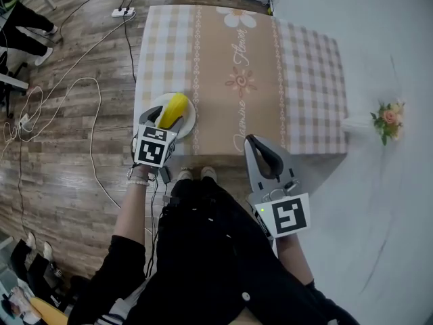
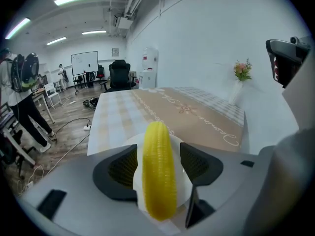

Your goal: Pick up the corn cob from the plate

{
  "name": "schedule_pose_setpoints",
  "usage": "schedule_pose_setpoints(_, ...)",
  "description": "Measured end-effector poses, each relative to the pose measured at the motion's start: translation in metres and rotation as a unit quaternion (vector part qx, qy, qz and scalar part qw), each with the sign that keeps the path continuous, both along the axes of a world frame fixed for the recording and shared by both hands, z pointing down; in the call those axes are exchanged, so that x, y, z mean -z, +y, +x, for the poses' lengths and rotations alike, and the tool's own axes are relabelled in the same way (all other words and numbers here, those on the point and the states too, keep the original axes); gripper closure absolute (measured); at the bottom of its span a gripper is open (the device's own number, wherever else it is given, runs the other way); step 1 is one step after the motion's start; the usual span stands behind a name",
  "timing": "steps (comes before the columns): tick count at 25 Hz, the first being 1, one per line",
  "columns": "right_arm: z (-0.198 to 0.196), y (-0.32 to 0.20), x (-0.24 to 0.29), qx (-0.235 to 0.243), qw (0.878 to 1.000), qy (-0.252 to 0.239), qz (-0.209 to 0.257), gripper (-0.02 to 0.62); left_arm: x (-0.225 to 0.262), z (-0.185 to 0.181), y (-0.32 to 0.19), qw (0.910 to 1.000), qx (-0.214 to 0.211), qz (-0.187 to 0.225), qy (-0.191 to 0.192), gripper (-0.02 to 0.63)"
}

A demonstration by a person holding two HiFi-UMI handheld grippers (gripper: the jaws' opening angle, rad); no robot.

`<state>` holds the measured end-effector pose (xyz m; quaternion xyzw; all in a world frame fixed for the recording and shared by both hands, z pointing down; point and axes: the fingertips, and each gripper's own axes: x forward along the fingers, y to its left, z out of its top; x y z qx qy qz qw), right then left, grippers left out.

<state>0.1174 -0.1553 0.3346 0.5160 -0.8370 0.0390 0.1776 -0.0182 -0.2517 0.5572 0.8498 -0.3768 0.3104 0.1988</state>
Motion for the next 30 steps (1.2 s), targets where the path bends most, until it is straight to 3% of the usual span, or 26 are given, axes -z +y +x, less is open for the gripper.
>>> schedule_pose_setpoints(9, 0.008, 0.002, -0.002, -0.016, 1.0, 0.002, -0.002, 0.553, -0.023, 0.008, -0.002, 0.9994, 0.001, -0.034, -0.008, 0.333)
schedule_pose_setpoints(15, 0.003, -0.002, 0.005, -0.015, 1.0, -0.005, 0.006, 0.554, -0.043, 0.005, -0.006, 0.9991, 0.004, -0.029, -0.03, 0.334)
schedule_pose_setpoints(19, 0.008, 0.004, -0.004, -0.018, 1.0, 0.009, -0.017, 0.554, -0.044, 0.004, -0.006, 0.9989, 0.007, -0.024, -0.04, 0.344)
schedule_pose_setpoints(30, 0.011, 0.003, -0.004, -0.018, 1.0, 0.007, -0.011, 0.554, -0.041, 0.002, -0.006, 0.9989, 0.02, -0.031, -0.028, 0.348)
